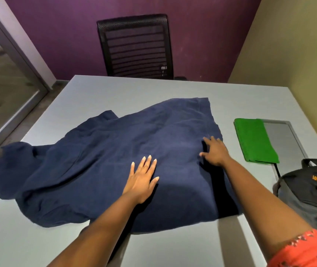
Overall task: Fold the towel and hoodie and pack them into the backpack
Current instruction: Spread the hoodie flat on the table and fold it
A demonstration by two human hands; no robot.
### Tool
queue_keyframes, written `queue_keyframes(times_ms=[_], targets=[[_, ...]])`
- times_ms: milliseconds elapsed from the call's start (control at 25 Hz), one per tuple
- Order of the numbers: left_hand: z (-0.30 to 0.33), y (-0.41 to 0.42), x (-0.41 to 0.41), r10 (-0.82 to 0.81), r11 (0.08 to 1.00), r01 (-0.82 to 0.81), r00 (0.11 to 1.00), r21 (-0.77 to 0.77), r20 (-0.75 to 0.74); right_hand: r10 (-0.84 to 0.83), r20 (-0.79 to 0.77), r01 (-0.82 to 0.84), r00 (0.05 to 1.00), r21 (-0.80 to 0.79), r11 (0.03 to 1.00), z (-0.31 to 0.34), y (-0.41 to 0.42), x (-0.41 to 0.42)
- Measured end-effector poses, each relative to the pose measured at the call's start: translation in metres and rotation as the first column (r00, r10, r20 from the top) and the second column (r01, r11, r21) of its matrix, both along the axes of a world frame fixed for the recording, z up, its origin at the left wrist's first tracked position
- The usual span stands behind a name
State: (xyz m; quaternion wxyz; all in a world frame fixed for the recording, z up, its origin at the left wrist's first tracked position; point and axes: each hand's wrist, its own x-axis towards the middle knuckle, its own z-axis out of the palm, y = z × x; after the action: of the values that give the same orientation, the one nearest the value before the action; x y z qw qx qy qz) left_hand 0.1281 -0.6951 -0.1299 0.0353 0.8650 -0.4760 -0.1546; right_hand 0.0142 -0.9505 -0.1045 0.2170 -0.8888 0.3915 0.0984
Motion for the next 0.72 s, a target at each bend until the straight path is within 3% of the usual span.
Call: queue_keyframes(times_ms=[160, 320, 720], targets=[[-0.015, 0.042, -0.001, -0.061, 0.99, 0.038, 0.984, 0.139, 0.167, 0.13, -0.178, -0.103, 0.975, 0.152, 0.983, -0.016, 0.052, -0.029], [-0.017, 0.065, -0.009, -0.044, 0.976, 0.008, 0.986, 0.218, 0.16, 0.211, -0.362, -0.162, 0.908, 0.162, 0.973, -0.024, 0.078, -0.049], [-0.017, 0.116, -0.018, -0.023, 0.992, -0.005, 0.973, 0.124, 0.229, 0.124, -0.415, -0.049, 0.901, 0.188, 0.981, -0.018, 0.104, -0.081]])
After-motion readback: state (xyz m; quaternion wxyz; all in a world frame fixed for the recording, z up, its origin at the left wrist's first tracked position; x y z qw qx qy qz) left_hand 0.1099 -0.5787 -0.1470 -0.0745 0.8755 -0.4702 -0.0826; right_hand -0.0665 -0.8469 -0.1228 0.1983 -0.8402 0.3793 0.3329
